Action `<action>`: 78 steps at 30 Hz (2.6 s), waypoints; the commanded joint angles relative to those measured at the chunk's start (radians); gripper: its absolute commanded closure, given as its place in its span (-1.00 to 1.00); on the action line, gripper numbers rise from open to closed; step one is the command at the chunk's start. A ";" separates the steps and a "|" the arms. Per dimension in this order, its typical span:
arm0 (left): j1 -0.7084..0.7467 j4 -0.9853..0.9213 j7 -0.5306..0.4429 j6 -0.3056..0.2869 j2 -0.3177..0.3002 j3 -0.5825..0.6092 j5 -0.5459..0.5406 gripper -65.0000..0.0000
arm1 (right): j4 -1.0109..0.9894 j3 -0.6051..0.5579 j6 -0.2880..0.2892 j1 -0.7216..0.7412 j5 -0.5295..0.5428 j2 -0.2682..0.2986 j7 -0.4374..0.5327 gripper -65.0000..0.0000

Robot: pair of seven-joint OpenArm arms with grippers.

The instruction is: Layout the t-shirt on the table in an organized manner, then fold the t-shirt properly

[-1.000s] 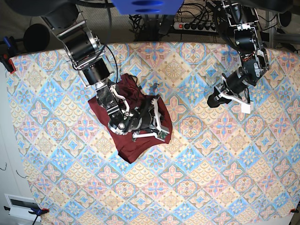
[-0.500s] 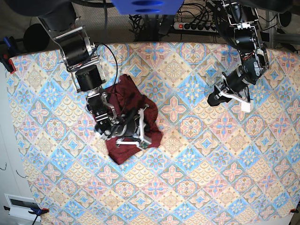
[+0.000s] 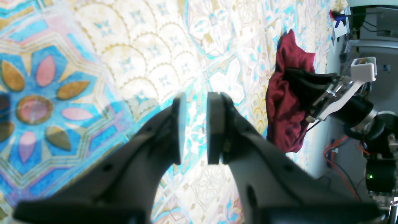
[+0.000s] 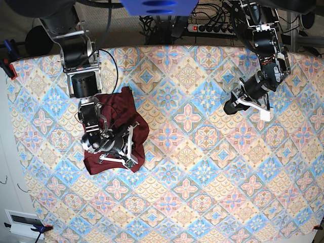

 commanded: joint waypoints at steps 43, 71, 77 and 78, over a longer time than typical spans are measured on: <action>0.487 0.408 -0.013 -0.007 -0.048 -0.224 -0.083 1.00 | 0.972 0.776 0.030 -1.006 0.648 0.095 -0.263 0.91; 0.668 -0.128 -0.409 -0.009 -0.034 0.095 0.486 1.00 | 0.397 0.637 0.030 -1.297 0.338 0.101 -0.047 0.91; 0.523 -0.462 -0.671 -0.009 -0.033 0.264 0.575 1.00 | 0.090 0.537 0.030 -1.095 0.255 0.101 0.051 0.91; 0.496 -0.519 -0.718 -0.009 -0.033 0.290 0.585 1.00 | 0.030 0.528 0.030 -1.064 0.255 0.101 0.076 0.91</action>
